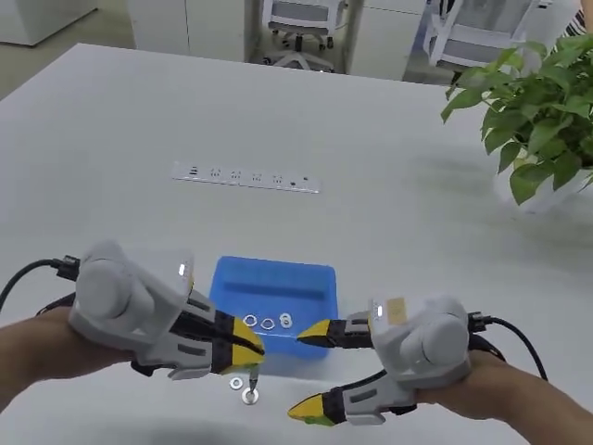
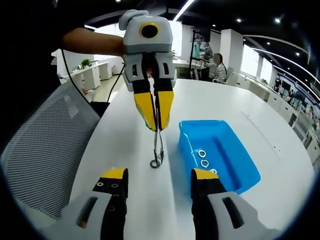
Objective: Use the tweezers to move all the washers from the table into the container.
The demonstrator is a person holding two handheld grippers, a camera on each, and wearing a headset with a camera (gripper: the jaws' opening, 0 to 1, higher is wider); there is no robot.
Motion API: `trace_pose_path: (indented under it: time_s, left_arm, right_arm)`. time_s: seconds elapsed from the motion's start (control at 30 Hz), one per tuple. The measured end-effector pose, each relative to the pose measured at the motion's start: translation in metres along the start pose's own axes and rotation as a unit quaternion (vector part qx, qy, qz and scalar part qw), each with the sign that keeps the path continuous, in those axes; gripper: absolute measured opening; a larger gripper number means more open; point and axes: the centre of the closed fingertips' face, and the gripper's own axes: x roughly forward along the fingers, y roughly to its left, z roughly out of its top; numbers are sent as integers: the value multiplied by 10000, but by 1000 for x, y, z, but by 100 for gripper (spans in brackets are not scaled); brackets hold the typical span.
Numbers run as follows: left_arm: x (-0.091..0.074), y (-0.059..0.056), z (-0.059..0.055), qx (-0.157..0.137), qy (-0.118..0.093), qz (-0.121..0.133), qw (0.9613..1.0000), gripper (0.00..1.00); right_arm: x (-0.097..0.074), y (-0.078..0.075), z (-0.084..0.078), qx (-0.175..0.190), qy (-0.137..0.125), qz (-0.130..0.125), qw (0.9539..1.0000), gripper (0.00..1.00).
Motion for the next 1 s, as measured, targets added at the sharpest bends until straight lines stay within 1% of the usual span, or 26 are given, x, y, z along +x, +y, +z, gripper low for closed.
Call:
trace_pose_path:
  time_s: [0.17,0.3,0.47,0.63,0.8,0.93,1.0]
  left_arm:
    - [1,1,-1,66,60,-102,9999,5]
    - [2,0,-1,95,82,-198,9997,5]
    - [3,-2,0,93,78,-272,9996,5]
    - [2,-1,-1,66,81,-281,9996,5]
    - [0,0,-2,32,84,-257,9996,5]
    - [-2,0,-3,15,91,-256,9996,5]
    - [-2,-1,-3,5,92,-268,9996,5]
  right_arm:
    - [9,4,1,-131,40,173,9998,43]
    - [15,4,4,-201,30,244,9995,35]
    - [23,3,8,-226,4,312,9993,29]
    - [31,4,14,-234,-50,402,9989,23]
    - [37,4,18,-234,-88,487,9985,19]
    - [41,6,18,-250,-61,558,9981,16]
    - [42,5,19,-284,-43,553,9981,15]
